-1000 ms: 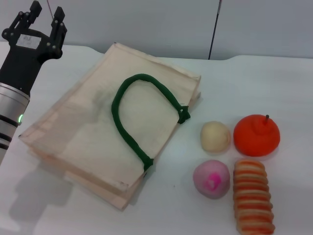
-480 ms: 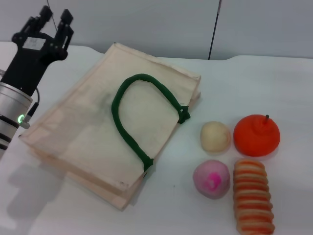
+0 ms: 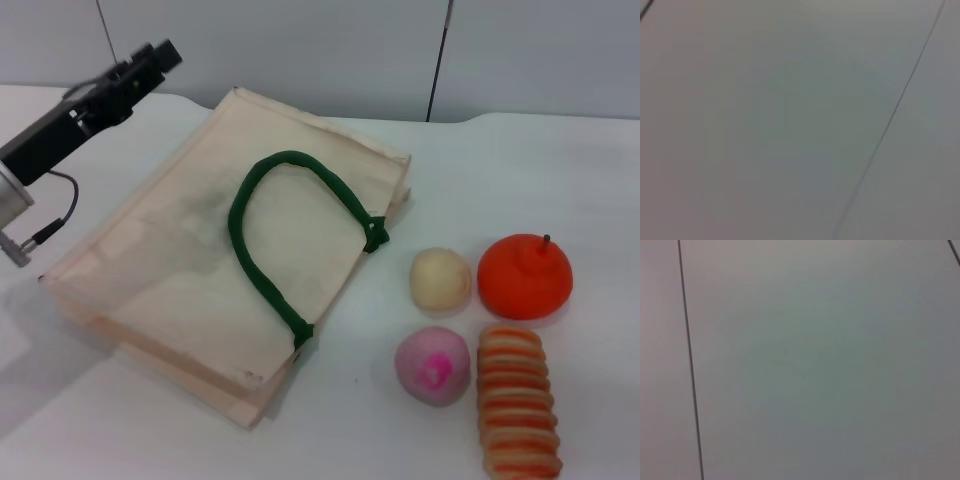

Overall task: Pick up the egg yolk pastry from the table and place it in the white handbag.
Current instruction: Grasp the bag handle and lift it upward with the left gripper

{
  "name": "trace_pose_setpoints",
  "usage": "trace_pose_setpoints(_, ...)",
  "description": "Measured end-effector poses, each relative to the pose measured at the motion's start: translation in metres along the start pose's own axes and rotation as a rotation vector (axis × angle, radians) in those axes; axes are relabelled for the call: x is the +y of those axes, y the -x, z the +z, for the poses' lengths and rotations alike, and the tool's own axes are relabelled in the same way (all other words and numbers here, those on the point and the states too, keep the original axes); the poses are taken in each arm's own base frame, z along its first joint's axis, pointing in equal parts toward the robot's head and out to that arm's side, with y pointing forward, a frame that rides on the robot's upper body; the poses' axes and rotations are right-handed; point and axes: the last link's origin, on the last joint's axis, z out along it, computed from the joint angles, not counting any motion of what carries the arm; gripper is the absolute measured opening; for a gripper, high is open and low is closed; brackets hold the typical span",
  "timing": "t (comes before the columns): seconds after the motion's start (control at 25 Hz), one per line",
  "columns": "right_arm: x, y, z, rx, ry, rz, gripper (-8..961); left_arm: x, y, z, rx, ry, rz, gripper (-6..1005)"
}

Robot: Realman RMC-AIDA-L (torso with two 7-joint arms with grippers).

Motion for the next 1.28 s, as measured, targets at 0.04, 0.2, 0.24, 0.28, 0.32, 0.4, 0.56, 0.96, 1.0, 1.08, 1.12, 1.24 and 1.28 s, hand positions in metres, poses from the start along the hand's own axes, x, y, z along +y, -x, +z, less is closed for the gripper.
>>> trace_pose_setpoints(0.04, 0.000, 0.000, 0.000, 0.000, 0.000, 0.000, 866, -0.001, -0.002, -0.002, -0.040, 0.004, -0.049, 480)
trace_pose_setpoints(0.2, 0.000, 0.000, -0.001, 0.000, -0.003, 0.000, 866, -0.001, -0.009, -0.006, -0.189, 0.007, -0.207, 479)
trace_pose_setpoints(0.24, -0.001, 0.000, -0.001, -0.001, -0.003, 0.000, 866, 0.000, -0.010, -0.005, -0.232, 0.006, -0.243, 479)
trace_pose_setpoints(0.28, -0.001, 0.000, -0.001, -0.001, -0.003, 0.000, 866, 0.000, -0.010, -0.005, -0.276, 0.002, -0.274, 479)
trace_pose_setpoints(0.32, -0.001, 0.000, 0.000, -0.002, -0.003, -0.001, 866, 0.002, -0.011, -0.005, -0.332, -0.003, -0.314, 479)
trace_pose_setpoints(0.4, -0.001, 0.001, 0.000, -0.003, -0.003, -0.002, 866, 0.004, -0.013, -0.006, -0.419, -0.008, -0.367, 479)
trace_pose_setpoints(0.56, -0.001, 0.001, 0.000, -0.003, -0.003, -0.002, 866, 0.007, -0.013, -0.008, -0.554, -0.041, -0.427, 478)
trace_pose_setpoints(0.96, -0.003, 0.002, -0.002, -0.005, -0.008, -0.007, 866, 0.000, -0.026, -0.001, -0.833, -0.189, -0.458, 479)
trace_pose_setpoints(1.0, -0.003, 0.002, -0.002, -0.005, -0.008, -0.007, 866, 0.000, -0.028, 0.001, -0.843, -0.196, -0.456, 479)
trace_pose_setpoints(1.08, -0.003, 0.002, -0.002, -0.005, -0.008, -0.007, 866, -0.001, -0.034, 0.008, -0.871, -0.217, -0.445, 479)
trace_pose_setpoints(1.12, -0.003, 0.002, -0.002, -0.005, -0.008, -0.007, 866, -0.001, -0.034, 0.008, -0.871, -0.217, -0.445, 479)
trace_pose_setpoints(1.24, -0.002, 0.002, -0.001, -0.006, -0.005, -0.007, 866, -0.004, -0.035, 0.013, -0.914, -0.266, -0.423, 479)
trace_pose_setpoints(1.28, -0.002, 0.002, -0.001, -0.007, -0.004, -0.007, 866, -0.005, -0.035, 0.016, -0.929, -0.278, -0.415, 479)
